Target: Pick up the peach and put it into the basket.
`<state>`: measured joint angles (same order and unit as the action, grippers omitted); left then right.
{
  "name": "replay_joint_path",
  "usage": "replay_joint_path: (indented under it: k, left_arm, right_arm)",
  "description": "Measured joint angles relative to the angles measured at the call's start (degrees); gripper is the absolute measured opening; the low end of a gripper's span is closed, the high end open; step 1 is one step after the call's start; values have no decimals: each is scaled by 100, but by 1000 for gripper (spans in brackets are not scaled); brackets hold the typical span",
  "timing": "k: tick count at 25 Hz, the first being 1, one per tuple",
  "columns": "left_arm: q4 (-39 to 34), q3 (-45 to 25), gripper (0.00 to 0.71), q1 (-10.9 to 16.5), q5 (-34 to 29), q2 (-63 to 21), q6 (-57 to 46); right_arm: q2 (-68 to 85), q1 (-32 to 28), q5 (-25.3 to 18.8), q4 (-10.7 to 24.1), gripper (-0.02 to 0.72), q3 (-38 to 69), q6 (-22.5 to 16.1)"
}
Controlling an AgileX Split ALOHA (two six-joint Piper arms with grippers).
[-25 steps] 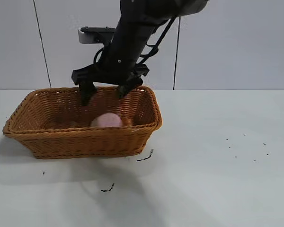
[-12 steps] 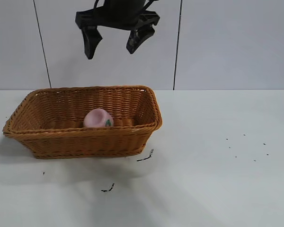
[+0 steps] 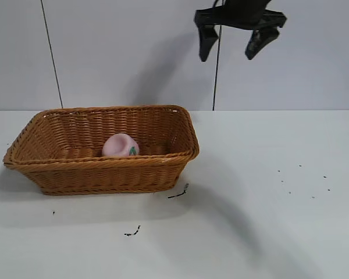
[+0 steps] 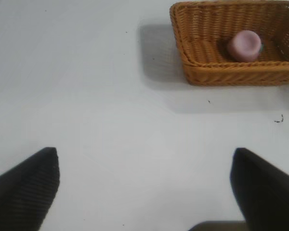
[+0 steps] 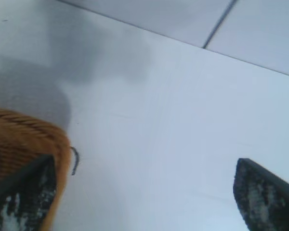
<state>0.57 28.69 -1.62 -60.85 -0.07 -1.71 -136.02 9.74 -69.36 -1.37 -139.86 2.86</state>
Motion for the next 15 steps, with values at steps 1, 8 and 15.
replay_joint_path:
  k: [1, 8, 15]
  left_arm:
    - [0, 0, 693, 0, 0, 0, 0]
    - [0, 0, 693, 0, 0, 0, 0]
    - [0, 0, 693, 0, 0, 0, 0]
  right_arm:
    - [0, -132, 0, 5, 696, 0, 0]
    - [55, -930, 0, 17, 696, 123, -150]
    - [787, -1109, 0, 33, 696, 1136, -149]
